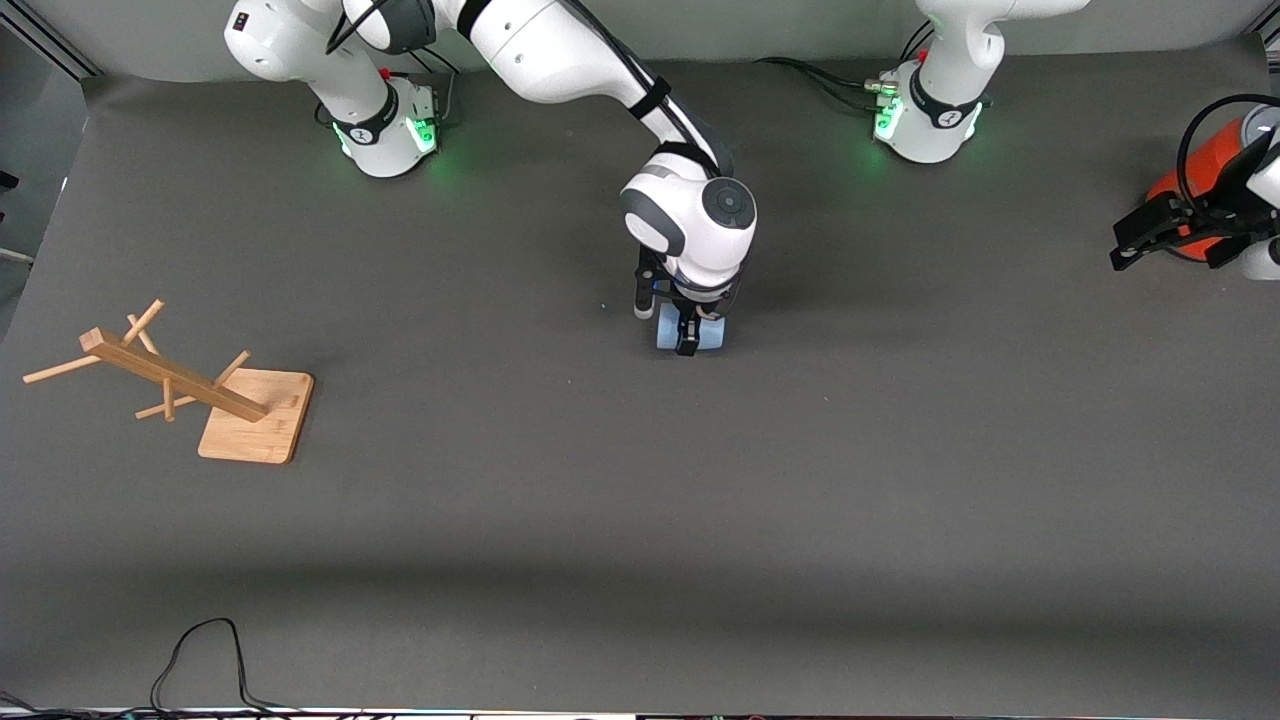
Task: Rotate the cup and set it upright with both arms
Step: 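Carry the sideways blue cup toward the table middle with the right gripper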
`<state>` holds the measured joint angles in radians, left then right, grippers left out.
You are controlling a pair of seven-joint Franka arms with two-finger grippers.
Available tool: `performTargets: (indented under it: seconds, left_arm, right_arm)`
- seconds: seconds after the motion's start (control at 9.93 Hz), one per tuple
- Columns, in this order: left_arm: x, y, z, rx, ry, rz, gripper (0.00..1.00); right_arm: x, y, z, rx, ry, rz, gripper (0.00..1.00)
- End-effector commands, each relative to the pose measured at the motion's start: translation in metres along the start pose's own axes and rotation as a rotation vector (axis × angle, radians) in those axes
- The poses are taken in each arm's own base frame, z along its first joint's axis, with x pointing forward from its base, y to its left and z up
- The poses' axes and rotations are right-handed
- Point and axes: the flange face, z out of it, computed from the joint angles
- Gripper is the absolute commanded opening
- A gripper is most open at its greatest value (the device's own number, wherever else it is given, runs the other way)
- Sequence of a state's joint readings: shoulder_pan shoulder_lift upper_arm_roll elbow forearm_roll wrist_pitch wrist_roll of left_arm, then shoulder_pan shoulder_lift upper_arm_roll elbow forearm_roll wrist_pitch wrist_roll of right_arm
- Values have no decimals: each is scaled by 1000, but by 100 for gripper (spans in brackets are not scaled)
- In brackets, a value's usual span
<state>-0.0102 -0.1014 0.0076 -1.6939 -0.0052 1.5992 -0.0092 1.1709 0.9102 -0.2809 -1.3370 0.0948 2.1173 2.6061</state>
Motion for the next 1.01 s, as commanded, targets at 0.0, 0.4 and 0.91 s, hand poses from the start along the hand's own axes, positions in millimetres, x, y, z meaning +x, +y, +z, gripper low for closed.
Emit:
performTargets:
  seconds: [0.0, 0.4, 0.91]
  left_arm:
    - [-3, 0, -1, -4, -24, -9, 100]
    - [-1, 1, 0, -4, -22, -7, 100]
    - [-3, 21, 4, -1, -38, -62, 100]
  right_arm:
    - [-3, -1, 12, 4, 15, 31, 32]
    - [-3, -9, -5, 16, 0, 19, 100]
    - [32, -35, -122, -36, -15, -53, 100]
